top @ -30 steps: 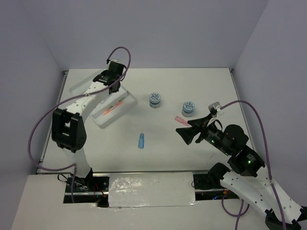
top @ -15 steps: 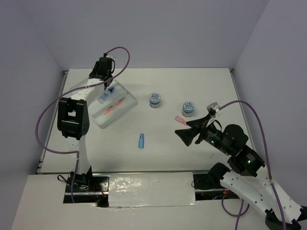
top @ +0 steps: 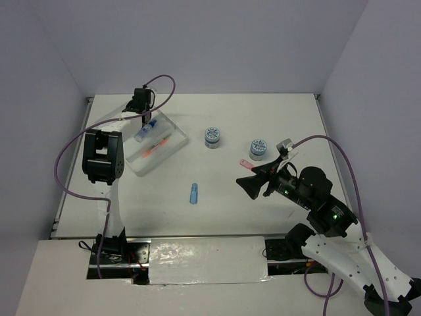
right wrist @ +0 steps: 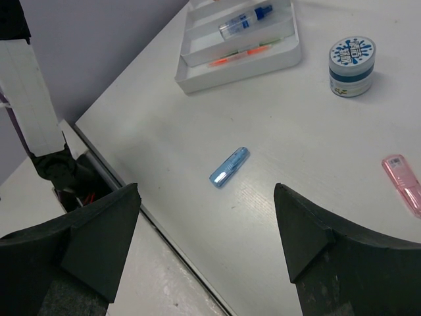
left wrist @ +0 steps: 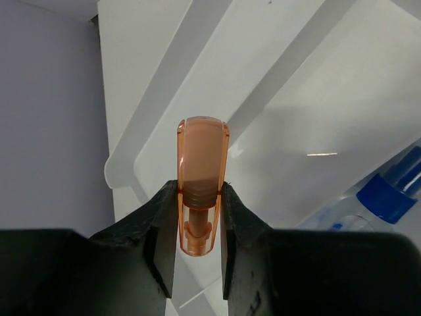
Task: Sort the stationery into containers
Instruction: Place the pen in the storage box.
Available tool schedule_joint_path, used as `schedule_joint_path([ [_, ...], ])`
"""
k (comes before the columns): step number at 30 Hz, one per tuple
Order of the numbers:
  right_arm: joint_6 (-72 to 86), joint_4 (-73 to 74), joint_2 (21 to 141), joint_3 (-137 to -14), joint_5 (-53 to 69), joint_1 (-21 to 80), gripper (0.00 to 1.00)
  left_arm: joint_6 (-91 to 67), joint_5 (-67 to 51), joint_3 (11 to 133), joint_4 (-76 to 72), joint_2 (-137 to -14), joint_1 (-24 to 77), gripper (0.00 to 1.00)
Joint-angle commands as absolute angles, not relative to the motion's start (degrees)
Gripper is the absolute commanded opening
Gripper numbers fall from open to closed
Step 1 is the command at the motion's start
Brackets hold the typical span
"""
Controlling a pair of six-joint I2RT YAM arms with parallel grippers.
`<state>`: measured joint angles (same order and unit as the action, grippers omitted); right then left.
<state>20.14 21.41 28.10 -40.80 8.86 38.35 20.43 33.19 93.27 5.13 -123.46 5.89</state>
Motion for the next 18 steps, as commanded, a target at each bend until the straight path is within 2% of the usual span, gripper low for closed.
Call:
schedule_joint_path([
  [1,20.57,17.93,28.39,-40.87,9.40,38.23,0.89,17.67,29.28,94.31,5.18,-123.49,5.80,0.30],
  [2,20.57,17.84,28.56,-41.04,9.40,38.23,0.89,17.58,28.57,93.96,5.36,-123.40,5.80,0.30],
  [5,20.39,17.67,29.53,-41.40,9.40,38.23,0.89,16.96,27.51,92.73,5.71,-122.87,5.63,0.49],
  [6,20.30,17.84,29.79,-41.57,9.40,38.23,0.89,16.53,27.77,92.12,5.45,-122.61,5.45,0.60],
  [8,20.22,17.93,30.06,-41.83,9.40,38.23,0.89,16.00,27.43,91.67,5.62,-121.91,5.28,0.68],
  [12,20.04,18.10,29.97,-42.54,9.23,38.23,0.89,15.03,27.25,92.19,6.33,-120.76,4.66,0.77],
  [16,19.78,18.63,30.15,-43.68,8.96,38.23,0.89,10.74,26.72,95.17,8.60,-116.91,4.66,0.77],
  [18,19.69,19.07,30.58,-44.38,8.62,38.23,0.89,3.11,26.19,99.46,13.87,-112.95,4.75,0.97],
])
